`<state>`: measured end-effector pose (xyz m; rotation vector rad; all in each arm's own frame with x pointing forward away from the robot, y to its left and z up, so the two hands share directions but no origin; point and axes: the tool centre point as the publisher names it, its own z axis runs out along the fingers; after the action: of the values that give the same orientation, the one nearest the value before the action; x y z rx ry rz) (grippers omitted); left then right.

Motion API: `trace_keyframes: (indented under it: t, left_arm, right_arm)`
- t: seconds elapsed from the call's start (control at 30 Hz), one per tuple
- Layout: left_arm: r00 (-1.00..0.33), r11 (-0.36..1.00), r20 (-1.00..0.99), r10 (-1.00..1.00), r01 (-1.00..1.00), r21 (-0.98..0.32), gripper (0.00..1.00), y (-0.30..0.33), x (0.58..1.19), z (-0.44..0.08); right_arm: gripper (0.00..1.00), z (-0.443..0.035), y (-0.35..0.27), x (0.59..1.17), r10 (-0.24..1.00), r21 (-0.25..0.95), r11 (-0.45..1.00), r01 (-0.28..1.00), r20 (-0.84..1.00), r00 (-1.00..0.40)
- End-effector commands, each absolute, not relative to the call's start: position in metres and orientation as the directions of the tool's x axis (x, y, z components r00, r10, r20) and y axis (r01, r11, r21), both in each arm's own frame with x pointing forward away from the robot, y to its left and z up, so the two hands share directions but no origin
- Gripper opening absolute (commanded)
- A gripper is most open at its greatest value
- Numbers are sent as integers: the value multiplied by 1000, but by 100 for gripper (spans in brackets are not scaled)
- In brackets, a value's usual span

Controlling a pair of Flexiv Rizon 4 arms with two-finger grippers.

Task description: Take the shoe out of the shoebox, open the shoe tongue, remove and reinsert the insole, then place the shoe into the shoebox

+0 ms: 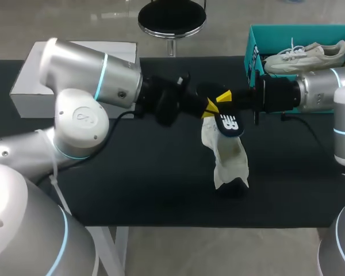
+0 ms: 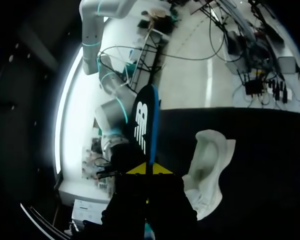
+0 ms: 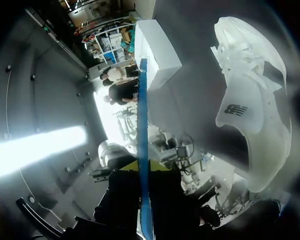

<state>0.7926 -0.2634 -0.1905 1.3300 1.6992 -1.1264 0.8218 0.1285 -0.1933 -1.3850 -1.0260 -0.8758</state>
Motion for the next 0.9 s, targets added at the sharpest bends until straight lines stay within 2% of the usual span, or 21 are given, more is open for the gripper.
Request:
trace_keyframes:
  t: [0.03,0.2,0.23,0.27,0.3,0.5,0.63,0.73,0.9]
  left_arm:
    - [-235,110,-899,369,972,-209,0,-269,791,-193]
    - [-230,144,-895,382,972,-188,0,-270,789,-197]
    - [-246,161,-890,384,967,-198,32,-269,789,-197]
    - [-257,186,-880,400,963,-197,95,-269,789,-197]
    - [-249,190,-885,392,964,-187,100,-268,789,-197]
    - [-336,264,-854,397,933,-245,100,-248,789,-184]
    - [-452,343,-798,398,880,-328,100,-228,789,-164]
    - [-613,437,-652,446,785,-439,100,-211,792,-149]
    - [-724,536,-439,532,689,-488,100,-184,799,-128]
  right_arm:
    - [0,-194,130,822,92,-344,28,939,936,340]
    - [0,-194,130,822,92,-344,28,939,936,340]
    - [0,-194,130,822,92,-344,28,939,936,340]
    - [0,-194,130,822,92,-344,28,939,936,340]
    - [0,-194,130,822,92,-344,28,939,936,340]
    - [0,-194,130,822,92,-344,28,939,936,340]
    - [0,-194,130,822,92,-344,28,939,936,340]
    - [0,-194,130,822,92,-344,28,939,936,340]
    - [0,-194,130,822,92,-344,28,939,936,340]
